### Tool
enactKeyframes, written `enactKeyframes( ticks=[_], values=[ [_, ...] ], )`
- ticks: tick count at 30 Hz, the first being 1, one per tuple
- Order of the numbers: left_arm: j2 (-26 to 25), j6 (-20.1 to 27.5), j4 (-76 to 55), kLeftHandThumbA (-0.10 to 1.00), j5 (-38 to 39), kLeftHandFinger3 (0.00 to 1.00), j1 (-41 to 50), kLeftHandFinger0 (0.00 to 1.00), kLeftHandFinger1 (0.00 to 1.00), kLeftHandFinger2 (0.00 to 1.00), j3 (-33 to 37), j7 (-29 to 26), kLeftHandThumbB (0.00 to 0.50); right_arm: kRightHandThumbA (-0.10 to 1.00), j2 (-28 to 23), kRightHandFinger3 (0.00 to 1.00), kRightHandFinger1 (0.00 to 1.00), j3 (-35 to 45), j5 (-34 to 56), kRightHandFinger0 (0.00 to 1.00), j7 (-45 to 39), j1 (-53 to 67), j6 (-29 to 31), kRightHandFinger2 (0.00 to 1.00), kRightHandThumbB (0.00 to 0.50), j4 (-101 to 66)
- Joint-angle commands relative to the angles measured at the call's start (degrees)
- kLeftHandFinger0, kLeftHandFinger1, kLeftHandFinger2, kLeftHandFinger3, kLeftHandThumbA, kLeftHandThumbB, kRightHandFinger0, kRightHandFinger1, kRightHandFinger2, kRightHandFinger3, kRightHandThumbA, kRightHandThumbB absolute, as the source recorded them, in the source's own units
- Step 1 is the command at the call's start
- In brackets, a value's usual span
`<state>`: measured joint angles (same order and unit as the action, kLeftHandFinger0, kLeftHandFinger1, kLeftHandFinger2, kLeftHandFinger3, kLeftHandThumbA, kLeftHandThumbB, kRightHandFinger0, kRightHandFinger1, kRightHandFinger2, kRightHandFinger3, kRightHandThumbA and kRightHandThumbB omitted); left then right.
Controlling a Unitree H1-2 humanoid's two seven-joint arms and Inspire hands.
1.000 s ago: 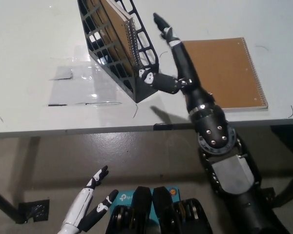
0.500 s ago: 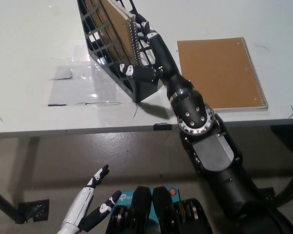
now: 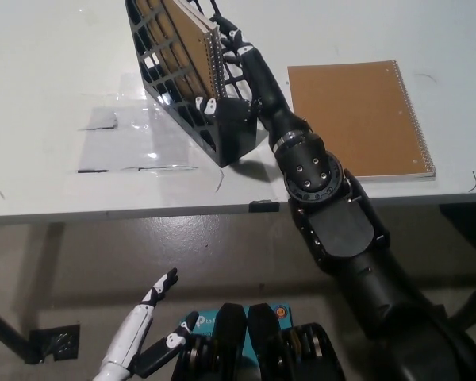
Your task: Use the right hand to pick up a book from the book holder on the left side and put it on another book on the right side
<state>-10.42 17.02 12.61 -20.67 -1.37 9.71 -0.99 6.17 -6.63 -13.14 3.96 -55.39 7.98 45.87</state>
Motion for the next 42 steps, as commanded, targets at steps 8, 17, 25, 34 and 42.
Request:
enactKeyframes(
  ticks=[8, 17, 25, 34, 42],
  values=[
    [-0.37, -0.23, -2.27, 0.7, -0.5, 1.0, 0.55, 1.0, 1.0, 0.99, 0.35, 0.44, 0.085, 0.89, 0.65, 1.0, 1.0, 0.98, 2.11, 0.92, 0.79, -6.36, 2.42, 1.0, 0.245, 5.76],
    [-0.48, -0.36, -2.77, 0.67, 0.11, 1.0, 0.43, 1.0, 1.0, 0.98, 0.37, 0.85, 0.08, 0.92, 0.8, 1.0, 1.0, 1.39, 3.0, 0.92, 0.04, -9.06, 2.9, 1.0, 0.261, 9.57],
    [-0.58, -0.36, -2.6, 0.68, 0.21, 1.0, 0.02, 1.0, 1.0, 0.98, 0.41, 1.0, 0.083, 0.94, 1.19, 1.0, 1.0, 1.81, 3.81, 0.91, -0.74, -11.25, 2.7, 1.0, 0.3, 10.66],
    [-0.73, -0.17, -2.58, 0.67, -0.06, 1.0, -0.38, 1.0, 1.0, 0.95, 0.49, 0.98, 0.077, 0.89, 1.27, 1.0, 0.94, 1.09, 3.21, 0.85, 0.12, -12.49, 1.85, 1.0, 0.228, 12.75],
    [-0.78, -0.05, -2.5, 0.69, -0.58, 1.0, -0.51, 1.0, 0.98, 0.91, 0.51, 0.59, 0.077, -0.1, 0.41, 0.71, 0.17, -3.34, -0.61, 0.0, 0.52, -14.04, -0.48, 0.63, 0.141, 15.98]
  ],
)
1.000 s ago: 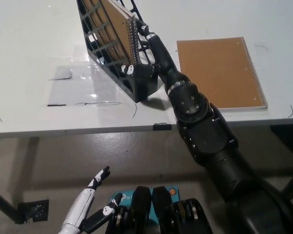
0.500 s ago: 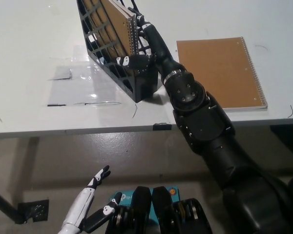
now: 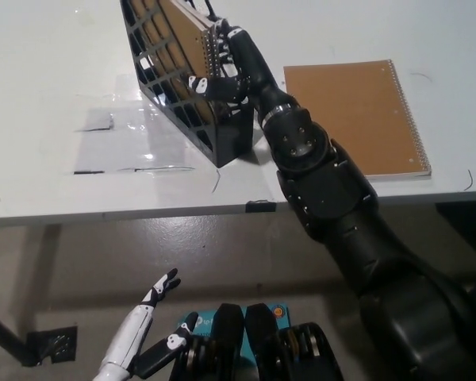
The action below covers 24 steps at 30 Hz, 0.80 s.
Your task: Use the right hand to pick up a book from the book holder on the left side and put it on another book on the right side
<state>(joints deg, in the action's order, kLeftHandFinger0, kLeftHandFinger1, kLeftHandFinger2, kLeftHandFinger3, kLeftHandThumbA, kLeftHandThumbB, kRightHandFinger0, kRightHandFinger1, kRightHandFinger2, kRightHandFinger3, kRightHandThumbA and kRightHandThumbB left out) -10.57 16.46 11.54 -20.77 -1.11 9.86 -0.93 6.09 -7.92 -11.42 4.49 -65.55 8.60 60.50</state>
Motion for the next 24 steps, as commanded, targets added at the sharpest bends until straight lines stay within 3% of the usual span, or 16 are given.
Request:
enactKeyframes(
  ticks=[1, 3, 7, 9, 13, 15, 19, 22, 23, 24],
  values=[
    [-0.6, 0.88, -1.1, 0.7, -0.24, 1.0, -0.94, 0.99, 0.97, 0.9, 0.31, 0.47, 0.08, -0.1, 0.36, 0.74, 0.2, -3.0, -3.03, 0.0, -0.05, -4.08, -0.47, 0.67, 0.141, 2.37],
    [-0.69, 0.98, -0.92, 0.7, 0.41, 0.99, -0.99, 0.99, 0.96, 0.9, 0.28, 0.91, 0.087, -0.1, 0.46, 0.76, 0.23, -3.82, -3.39, 0.0, 0.4, -4.17, -0.18, 0.71, 0.149, 3.51],
    [-1.04, 1.27, -0.89, 0.71, 0.4, 1.0, -1.33, 0.98, 0.95, 0.88, 0.29, 1.02, 0.074, -0.1, 0.6, 0.78, 0.41, -3.67, -2.59, 0.0, 1.2, -4.05, 0.6, 0.77, 0.123, 5.15],
    [-1.04, 1.29, -0.84, 0.7, 0.8, 1.0, -1.46, 0.98, 0.95, 0.88, 0.24, 1.18, 0.073, -0.1, 0.46, 0.78, 0.43, -3.45, -2.39, 0.0, 1.3, -3.92, 1.18, 0.76, 0.126, 5.6],
    [-1.22, 0.33, -1.94, 0.68, 0.91, 0.99, -1.41, 0.98, 0.94, 0.87, 0.25, 1.86, 0.061, -0.1, 0.04, 0.8, 0.45, -2.91, -1.95, 0.03, 1.35, -3.77, 1.46, 0.79, 0.123, 6.25],
    [-1.18, 1.18, -1.61, 0.67, 0.7, 0.99, -1.43, 0.93, 0.91, 0.87, 0.29, 1.65, 0.055, -0.1, -0.24, 0.81, 0.45, -2.72, -1.83, 0.03, 1.3, -3.84, 0.59, 0.79, 0.117, 5.99],
    [-0.94, 1.35, -1.41, 0.66, 1.1, 0.99, -1.29, 0.98, 0.93, 0.85, 0.28, 1.93, 0.06, -0.1, -0.49, 0.8, 0.33, 0.57, 1.85, 0.0, 0.1, -3.72, 0.76, 0.75, 0.104, 3.24],
    [-0.9, 0.28, -1.96, 0.67, 1.21, 0.99, -1.08, 0.99, 0.94, 0.85, 0.28, 2.39, 0.068, -0.1, 0.33, 0.83, 0.38, 6.45, 8.49, 0.0, -3.72, -4.5, -0.8, 0.77, 0.097, 1.31],
    [-0.91, 0.54, -1.79, 0.69, 1.57, 0.98, -1.15, 0.98, 0.93, 0.86, 0.25, 2.53, 0.072, -0.1, 1.09, 0.82, 0.43, 11.37, 14.56, 0.0, -6.58, -5.14, -1.55, 0.8, 0.131, -0.34],
    [-0.94, 0.89, -1.63, 0.69, 1.53, 0.98, -1.18, 0.98, 0.93, 0.86, 0.26, 2.46, 0.073, -0.1, 1.41, 0.81, 0.44, 13.05, 16.06, 0.0, -7.31, -5.27, -2.25, 0.8, 0.13, -1.03]
  ],
)
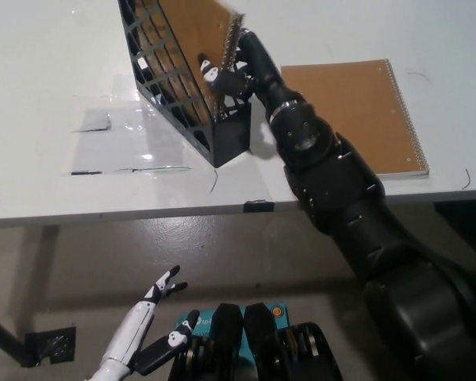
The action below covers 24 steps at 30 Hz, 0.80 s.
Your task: Use the right hand to pick up a book from the book holder on the left side and put it on another book on the right side
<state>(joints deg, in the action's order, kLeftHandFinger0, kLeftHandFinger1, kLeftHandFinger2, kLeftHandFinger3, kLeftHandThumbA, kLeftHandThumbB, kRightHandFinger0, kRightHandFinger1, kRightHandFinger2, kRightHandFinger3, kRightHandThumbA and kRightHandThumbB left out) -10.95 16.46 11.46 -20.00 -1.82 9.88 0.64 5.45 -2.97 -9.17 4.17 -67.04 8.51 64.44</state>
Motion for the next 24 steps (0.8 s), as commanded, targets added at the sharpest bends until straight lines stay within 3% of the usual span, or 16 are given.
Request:
enactKeyframes(
  ticks=[1, 6, 8, 10, 24],
  values=[
    [-0.63, 1.05, -1.36, 0.7, 0.58, 0.98, -0.5, 0.97, 0.92, 0.86, 0.33, 0.9, 0.069, -0.1, 2.48, 0.8, 0.44, 11.0, 17.4, 0.0, -8.23, -4.31, -5.44, 0.8, 0.139, -7.42],
    [-0.38, 1.99, -1.0, 0.61, 0.61, 0.98, -0.39, 0.96, 0.9, 0.83, 0.26, 0.6, 0.039, -0.1, 3.56, 0.79, 0.37, 19.61, 26.4, 0.0, -9.27, -7.06, -14.4, 0.78, 0.151, -13.99],
    [-0.35, 2.51, -0.64, 0.59, 0.19, 0.98, -0.32, 0.96, 0.89, 0.82, 0.28, 0.22, 0.033, -0.1, 3.55, 0.81, 0.32, 23.2, 30.69, 0.0, -11.1, -8.73, -17.29, 0.75, 0.109, -15.06],
    [-0.37, 2.52, -0.67, 0.61, -0.22, 0.98, -0.17, 0.96, 0.89, 0.83, 0.28, 0.0, 0.051, -0.1, 3.56, 0.84, 0.33, 25.32, 32.91, 0.0, -11.34, -9.78, -19.55, 0.76, 0.11, -16.4],
    [-0.32, 2.88, -0.09, 0.63, 0.33, 0.97, -0.12, 0.93, 0.87, 0.82, 0.24, 0.2, 0.054, -0.1, 3.1, 0.94, 0.31, 31.23, 36.68, 0.0, -9.06, -13.74, -28.32, 0.75, 0.091, -25.04]
  ],
)
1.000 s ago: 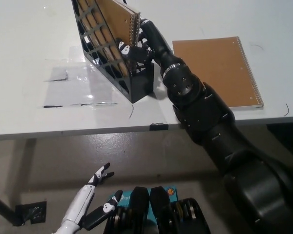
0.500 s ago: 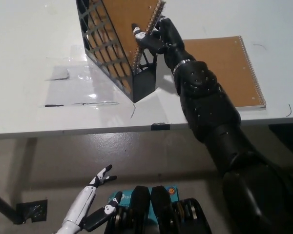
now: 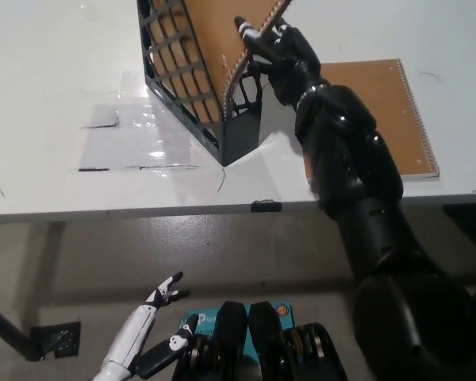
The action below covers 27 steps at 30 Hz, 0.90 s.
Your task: Use the right hand to pick up a book from the book holder on the left side and put it on another book on the right side
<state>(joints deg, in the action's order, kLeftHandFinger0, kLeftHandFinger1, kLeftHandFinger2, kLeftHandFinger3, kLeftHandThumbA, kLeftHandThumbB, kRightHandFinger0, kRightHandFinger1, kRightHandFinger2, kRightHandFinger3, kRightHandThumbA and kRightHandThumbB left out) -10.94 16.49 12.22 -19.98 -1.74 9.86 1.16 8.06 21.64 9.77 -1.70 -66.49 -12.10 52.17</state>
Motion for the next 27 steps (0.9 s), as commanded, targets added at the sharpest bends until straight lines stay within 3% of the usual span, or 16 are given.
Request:
enactKeyframes(
  ticks=[1, 7, 9, 16, 27],
  values=[
    [-0.33, 3.14, -0.8, 0.62, 0.15, 0.97, -0.23, 0.93, 0.87, 0.82, 0.3, -0.48, 0.052, -0.1, 0.13, 0.94, 0.31, 6.85, 17.85, 0.0, -3.0, -14.86, -8.34, 0.75, 0.091, -13.29],
    [-0.19, 2.75, -1.01, 0.62, 0.26, 0.97, -0.06, 0.94, 0.87, 0.81, 0.3, -0.36, 0.054, -0.1, -1.03, 0.99, 0.32, 7.71, 17.98, 0.0, -2.18, -17.12, -10.33, 0.75, 0.101, -14.98],
    [-0.18, 2.69, -1.06, 0.62, 0.17, 0.96, 0.05, 0.94, 0.86, 0.81, 0.33, -0.38, 0.054, -0.1, -1.63, 0.94, 0.31, 7.44, 17.79, 0.0, -2.66, -17.71, -10.69, 0.72, 0.101, -15.58],
    [-0.15, 2.69, -1.15, 0.61, 0.36, 0.96, 0.17, 0.93, 0.85, 0.79, 0.29, -0.28, 0.048, -0.1, -4.24, 0.92, 0.32, 6.47, 17.45, 0.0, -2.26, -19.76, -12.31, 0.74, 0.09, -17.73],
    [-0.34, 3.76, -0.37, 0.63, 0.25, 0.95, -0.13, 0.93, 0.85, 0.79, 0.11, -0.67, 0.05, -0.1, -10.67, 1.0, 0.33, 4.72, 19.62, 0.0, -0.63, -20.47, -14.83, 0.72, 0.069, -21.13]
  ],
)
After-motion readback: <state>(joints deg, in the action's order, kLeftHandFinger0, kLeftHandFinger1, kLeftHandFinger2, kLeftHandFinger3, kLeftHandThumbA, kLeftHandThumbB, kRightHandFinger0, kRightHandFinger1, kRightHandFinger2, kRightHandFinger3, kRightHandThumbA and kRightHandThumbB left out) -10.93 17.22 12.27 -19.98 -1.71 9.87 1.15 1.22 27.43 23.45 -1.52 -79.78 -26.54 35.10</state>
